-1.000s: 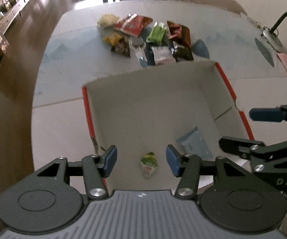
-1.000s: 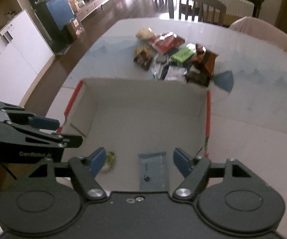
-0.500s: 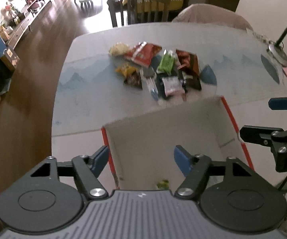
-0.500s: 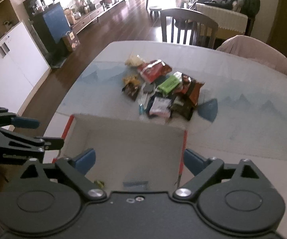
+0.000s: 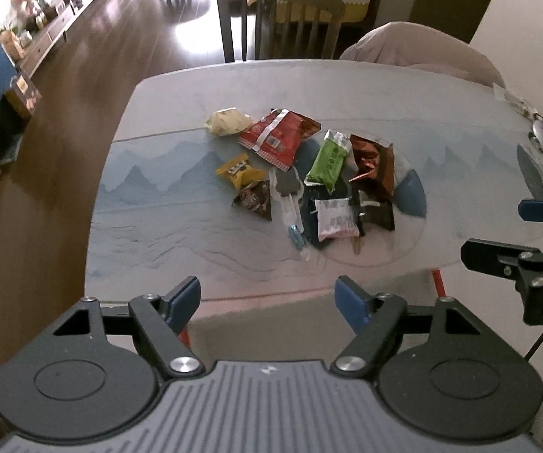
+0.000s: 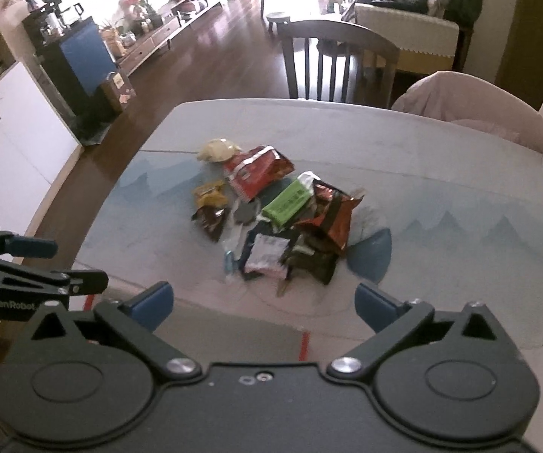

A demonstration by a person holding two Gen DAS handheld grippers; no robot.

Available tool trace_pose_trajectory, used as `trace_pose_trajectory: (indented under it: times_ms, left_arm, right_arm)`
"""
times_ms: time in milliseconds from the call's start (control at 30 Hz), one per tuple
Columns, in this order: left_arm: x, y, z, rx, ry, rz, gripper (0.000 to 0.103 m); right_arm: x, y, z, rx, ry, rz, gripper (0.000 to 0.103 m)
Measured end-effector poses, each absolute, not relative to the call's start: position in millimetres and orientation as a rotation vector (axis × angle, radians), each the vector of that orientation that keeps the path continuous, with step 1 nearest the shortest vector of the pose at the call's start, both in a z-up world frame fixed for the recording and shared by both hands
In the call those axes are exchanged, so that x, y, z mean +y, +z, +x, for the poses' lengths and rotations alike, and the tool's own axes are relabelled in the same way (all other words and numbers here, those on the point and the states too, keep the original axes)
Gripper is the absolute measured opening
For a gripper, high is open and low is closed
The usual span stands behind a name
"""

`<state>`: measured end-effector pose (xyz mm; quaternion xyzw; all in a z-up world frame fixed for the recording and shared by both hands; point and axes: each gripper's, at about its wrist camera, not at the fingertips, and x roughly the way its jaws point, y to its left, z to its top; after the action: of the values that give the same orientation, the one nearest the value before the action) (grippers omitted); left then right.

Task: Organize snacks
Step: 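Move both tools back over the snack pile, then grasp small blue bottle with left tool while right tool grasps dark wrapped snack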

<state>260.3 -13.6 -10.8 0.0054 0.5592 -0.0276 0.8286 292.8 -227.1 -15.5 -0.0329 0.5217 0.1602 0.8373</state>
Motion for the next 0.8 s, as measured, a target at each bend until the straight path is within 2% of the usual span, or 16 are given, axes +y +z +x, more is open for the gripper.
trace_pose_trajectory:
  times_ms: [267, 433, 800]
  left_arm:
    - [-22, -43, 322, 1.276, -0.007, -0.069, 0.078]
    - [-30, -77, 351, 1.331, 0.037, -0.101, 0.078]
    - [-36, -150, 381, 1.442, 0.152, -0.204, 0.078]
  right_arm:
    - [-238, -47, 350, 1.157, 0.319, -0.068, 0.103]
    - [-249, -86, 384, 1.229, 0.293, -0.049, 0.103]
    - [-262, -161, 426, 1.357, 0.263, 0.012, 0.099]
